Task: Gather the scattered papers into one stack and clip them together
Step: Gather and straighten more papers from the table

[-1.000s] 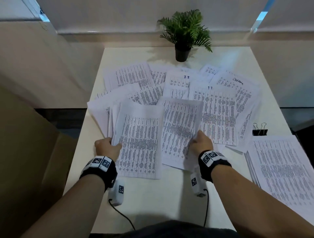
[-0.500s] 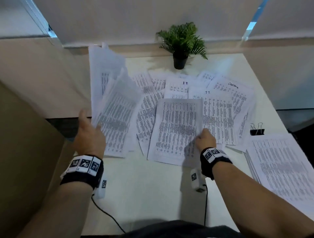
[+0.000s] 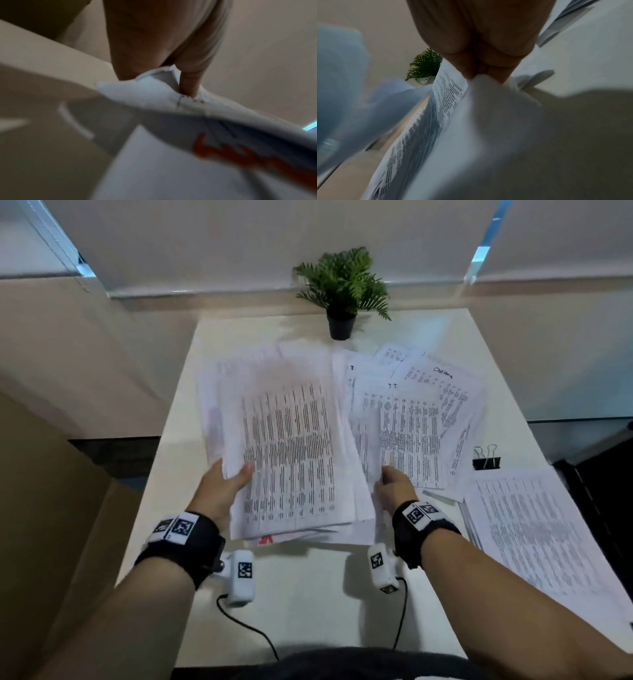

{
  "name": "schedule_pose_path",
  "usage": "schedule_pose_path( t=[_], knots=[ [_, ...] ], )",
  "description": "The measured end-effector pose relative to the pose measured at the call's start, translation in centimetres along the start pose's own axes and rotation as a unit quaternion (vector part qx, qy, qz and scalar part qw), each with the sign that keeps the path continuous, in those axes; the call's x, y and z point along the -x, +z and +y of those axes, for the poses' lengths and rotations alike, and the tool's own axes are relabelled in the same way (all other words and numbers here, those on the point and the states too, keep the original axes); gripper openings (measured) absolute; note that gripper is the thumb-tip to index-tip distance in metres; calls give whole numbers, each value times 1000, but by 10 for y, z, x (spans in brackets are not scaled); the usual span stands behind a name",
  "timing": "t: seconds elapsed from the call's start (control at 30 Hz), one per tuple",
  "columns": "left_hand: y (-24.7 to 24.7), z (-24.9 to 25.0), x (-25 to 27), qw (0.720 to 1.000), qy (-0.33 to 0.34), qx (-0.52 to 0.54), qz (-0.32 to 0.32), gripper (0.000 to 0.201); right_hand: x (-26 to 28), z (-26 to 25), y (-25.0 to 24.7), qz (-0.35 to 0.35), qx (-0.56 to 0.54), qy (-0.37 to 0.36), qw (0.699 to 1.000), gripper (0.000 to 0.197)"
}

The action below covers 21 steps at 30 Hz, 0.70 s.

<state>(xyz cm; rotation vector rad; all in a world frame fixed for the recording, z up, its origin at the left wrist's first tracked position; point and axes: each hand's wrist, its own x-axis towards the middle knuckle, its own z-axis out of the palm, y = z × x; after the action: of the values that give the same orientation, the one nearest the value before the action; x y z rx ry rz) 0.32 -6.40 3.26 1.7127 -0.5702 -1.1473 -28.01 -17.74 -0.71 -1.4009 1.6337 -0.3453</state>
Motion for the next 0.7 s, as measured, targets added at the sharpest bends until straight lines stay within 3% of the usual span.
schedule_pose_path(
  t=[0.1, 0.2, 0.23, 0.3, 0.4, 0.47, 0.57, 0.63, 0.7],
  knots=[
    [16, -46, -13, 991, -107, -76, 14, 41, 6, 12, -8, -29, 24, 5, 999, 27],
    [29, -65, -13, 943, -97, -316, 32, 41, 9, 21, -12, -49, 15, 17, 999, 30],
    [32, -66, -10, 933, -81, -348, 35, 42, 10, 22, -13, -60, 6, 19, 998, 31],
    [43, -64, -5, 942, -44, -332, 27, 41, 14, 22, -15, -91, -12, 29, 995, 41],
    [54, -64, -2, 980, -11, -198, 10, 38, 20, 15, -12, -162, -136, 75, 974, 66],
    [59, -61, 0, 992, -16, -122, 23, 33, 25, 8, -11, -176, -146, 52, 972, 72],
    [66, -59, 2, 995, -26, -100, 5, 25, 30, 0, -14, -156, -116, 6, 981, 73],
    [67, -58, 5, 996, -40, -80, -13, 39, 31, -5, -17, -127, -123, -16, 984, 64],
    [68, -50, 8, 994, -7, -112, 8, 59, 31, -13, -20, -102, -113, -39, 988, 57]
  ],
)
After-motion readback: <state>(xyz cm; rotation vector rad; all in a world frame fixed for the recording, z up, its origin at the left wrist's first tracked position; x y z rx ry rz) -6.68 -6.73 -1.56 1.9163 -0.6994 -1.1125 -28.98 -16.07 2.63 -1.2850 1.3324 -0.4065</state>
